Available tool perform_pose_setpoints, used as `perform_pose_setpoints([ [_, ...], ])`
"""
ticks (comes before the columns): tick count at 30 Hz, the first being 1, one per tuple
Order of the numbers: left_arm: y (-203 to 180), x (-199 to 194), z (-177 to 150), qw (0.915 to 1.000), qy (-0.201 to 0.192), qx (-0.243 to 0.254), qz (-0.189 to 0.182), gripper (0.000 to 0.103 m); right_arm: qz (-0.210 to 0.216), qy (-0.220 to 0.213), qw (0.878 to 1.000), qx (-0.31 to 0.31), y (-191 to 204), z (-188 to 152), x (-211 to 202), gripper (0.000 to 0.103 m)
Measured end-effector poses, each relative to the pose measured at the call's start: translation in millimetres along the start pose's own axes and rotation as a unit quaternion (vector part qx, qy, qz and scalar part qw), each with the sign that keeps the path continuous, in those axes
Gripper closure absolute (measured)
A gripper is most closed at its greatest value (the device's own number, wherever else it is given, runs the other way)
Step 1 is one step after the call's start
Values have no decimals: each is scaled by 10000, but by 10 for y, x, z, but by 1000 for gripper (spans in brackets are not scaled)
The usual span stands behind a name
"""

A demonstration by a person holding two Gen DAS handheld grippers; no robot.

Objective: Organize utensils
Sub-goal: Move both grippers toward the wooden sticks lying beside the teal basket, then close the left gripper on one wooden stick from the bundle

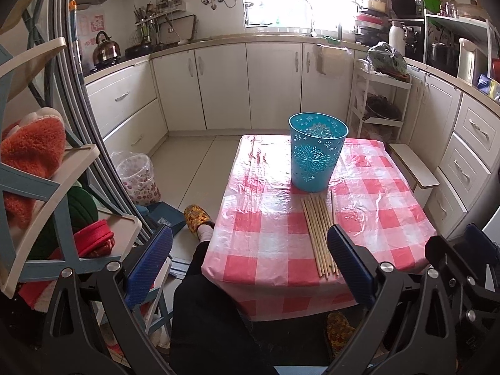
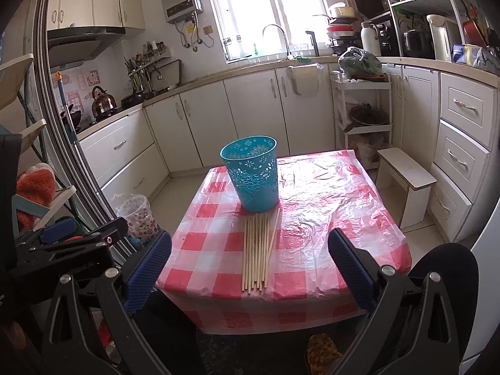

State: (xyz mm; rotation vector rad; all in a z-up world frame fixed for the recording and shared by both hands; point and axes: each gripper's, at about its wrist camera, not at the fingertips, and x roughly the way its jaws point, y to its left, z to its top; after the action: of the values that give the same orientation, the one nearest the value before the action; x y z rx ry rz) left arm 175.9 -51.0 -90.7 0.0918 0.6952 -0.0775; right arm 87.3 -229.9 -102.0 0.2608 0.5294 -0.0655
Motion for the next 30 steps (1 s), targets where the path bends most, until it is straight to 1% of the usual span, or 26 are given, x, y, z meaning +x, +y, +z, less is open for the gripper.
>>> perform_pose_setpoints([
  [5, -38, 307, -10, 9997, 249, 48, 18, 8, -197, 188, 9996, 31, -157, 11, 331, 7],
  [9, -17, 594, -34, 9987, 509, -50, 17, 8, -266, 515, 9983, -95, -292, 7, 760, 7],
  [11, 2, 750, -44, 9978, 645, -130, -4, 8, -257, 697, 9971, -149, -341, 7, 1014, 9],
  [12, 5, 821, -48, 9974, 700, -158, -14, 8, -231, 827, 9961, -177, -365, 6, 1173, 17],
  [13, 0, 907, -51, 9969, 770, -182, -28, 8, -202, 984, 9947, -206, -385, 6, 1345, 28],
  [14, 0, 981, -57, 9963, 829, -204, -47, 8, -171, 1104, 9935, -219, -402, 1, 1499, 32],
  [16, -14, 1120, -60, 9951, 949, -264, -92, 8, -145, 1370, 9901, -281, -410, -14, 1848, 48],
  [18, -30, 1243, -61, 9942, 1028, -299, -103, 8, -171, 1629, 9861, -267, -418, -37, 2166, 56],
  [20, -50, 1367, -58, 9932, 1115, -320, -111, 8, -225, 1811, 9829, -235, -437, -51, 2424, 60],
  [22, -66, 1477, -58, 9922, 1190, -350, -131, 8, -263, 1963, 9798, -263, -438, -76, 2631, 66],
  [24, -86, 1607, -54, 9907, 1294, -388, -162, 8, -333, 2081, 9768, -382, -428, -108, 2773, 67],
  [25, -96, 1657, -51, 9902, 1327, -404, -172, 8, -357, 2153, 9749, -438, -430, -129, 2828, 68],
  [29, -188, 1919, -33, 9876, 1502, -406, -223, 8, -399, 2108, 9720, -960, -378, -144, 2861, 75],
  [30, -223, 1993, -31, 9871, 1535, -391, -245, 8, -275, 2136, 9704, -1092, -371, -142, 2861, 84],
])
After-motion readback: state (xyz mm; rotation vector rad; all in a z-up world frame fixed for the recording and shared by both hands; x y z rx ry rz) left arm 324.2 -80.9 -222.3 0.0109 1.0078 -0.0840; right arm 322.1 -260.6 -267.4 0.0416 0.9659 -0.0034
